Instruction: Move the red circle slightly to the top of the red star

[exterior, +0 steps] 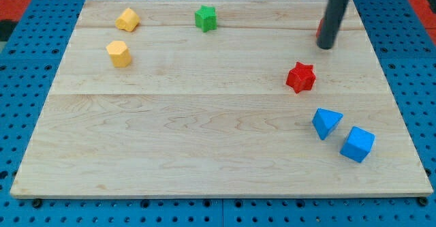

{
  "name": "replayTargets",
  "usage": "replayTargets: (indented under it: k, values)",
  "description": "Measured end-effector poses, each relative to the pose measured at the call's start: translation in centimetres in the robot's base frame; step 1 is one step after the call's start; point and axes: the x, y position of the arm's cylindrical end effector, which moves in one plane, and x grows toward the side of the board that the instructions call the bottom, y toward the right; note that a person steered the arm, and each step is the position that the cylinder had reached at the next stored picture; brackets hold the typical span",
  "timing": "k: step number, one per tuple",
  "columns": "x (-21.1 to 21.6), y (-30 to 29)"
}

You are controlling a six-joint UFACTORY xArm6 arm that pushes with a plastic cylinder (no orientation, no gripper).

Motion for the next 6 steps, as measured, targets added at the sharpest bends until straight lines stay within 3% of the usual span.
replayTargets:
  k: [2, 4, 5, 6]
  values:
    - [-4.8, 3.4]
    - [-4.5, 2.8]
    - [-3.7, -1.8]
    - [-3.7, -1.8]
